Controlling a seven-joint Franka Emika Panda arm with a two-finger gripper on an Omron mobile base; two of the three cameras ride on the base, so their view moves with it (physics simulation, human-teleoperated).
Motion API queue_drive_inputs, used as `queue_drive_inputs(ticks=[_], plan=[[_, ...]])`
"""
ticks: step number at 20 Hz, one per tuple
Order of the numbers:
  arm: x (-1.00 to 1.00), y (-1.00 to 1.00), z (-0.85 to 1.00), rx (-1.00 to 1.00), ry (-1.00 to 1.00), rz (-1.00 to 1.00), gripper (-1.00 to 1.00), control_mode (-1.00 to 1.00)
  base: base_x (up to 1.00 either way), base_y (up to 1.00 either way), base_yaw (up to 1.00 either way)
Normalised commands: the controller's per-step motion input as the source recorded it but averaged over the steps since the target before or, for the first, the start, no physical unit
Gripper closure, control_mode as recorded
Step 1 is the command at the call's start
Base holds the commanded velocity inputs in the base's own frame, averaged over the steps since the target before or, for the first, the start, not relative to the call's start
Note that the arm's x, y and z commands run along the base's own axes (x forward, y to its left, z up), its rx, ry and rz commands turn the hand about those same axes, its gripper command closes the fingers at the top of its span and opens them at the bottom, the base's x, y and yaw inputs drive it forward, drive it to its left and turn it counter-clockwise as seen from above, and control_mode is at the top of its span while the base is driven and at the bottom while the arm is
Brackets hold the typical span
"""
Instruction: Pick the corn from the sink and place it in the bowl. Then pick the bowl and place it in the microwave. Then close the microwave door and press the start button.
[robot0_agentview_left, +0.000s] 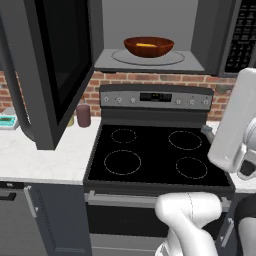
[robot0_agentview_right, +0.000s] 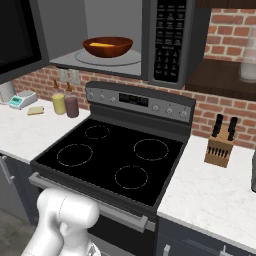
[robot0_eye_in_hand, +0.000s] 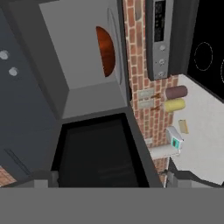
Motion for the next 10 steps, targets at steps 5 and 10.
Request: queue_drive_inputs(ticks=[5, 10], plan=[[-0.46, 0.98, 0.0, 0.0, -0.14, 0.0, -1.0, -1.0, 0.0, 0.0, 0.0], [-0.31, 1.0, 0.0, -0.03, -0.25, -0.02, -1.0, -1.0, 0.0, 0.0, 0.0]])
